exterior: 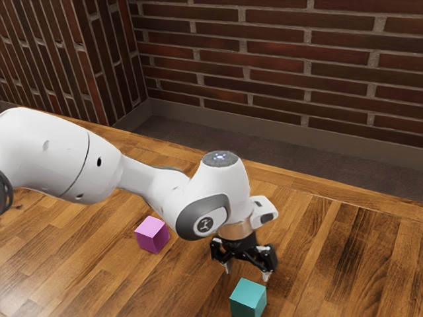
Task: Pick up the blue block with one arm, and put the blue block on the pink block with one arm
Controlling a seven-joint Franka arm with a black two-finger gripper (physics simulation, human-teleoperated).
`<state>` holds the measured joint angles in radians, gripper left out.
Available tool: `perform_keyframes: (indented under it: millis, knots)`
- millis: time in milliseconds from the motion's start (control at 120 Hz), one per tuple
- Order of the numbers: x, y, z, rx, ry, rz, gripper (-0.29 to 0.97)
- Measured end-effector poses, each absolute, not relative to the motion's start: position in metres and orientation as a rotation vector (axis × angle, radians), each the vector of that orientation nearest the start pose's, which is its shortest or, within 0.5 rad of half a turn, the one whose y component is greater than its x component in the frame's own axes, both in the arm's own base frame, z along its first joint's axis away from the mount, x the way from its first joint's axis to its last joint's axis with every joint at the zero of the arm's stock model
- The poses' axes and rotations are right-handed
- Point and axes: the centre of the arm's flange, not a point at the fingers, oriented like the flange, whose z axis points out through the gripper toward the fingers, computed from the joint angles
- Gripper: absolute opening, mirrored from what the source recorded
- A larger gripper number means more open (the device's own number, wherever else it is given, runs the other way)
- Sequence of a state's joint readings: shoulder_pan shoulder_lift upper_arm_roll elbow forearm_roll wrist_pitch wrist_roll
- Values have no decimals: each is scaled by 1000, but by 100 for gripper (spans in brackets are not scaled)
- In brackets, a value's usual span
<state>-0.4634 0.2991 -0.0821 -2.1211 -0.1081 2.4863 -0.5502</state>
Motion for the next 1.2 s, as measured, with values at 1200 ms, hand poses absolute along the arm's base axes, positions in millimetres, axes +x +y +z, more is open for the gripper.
perform_keyframes:
  millis: [1200]
  knots:
    - [463,-323,244,-3187,185,7,63]
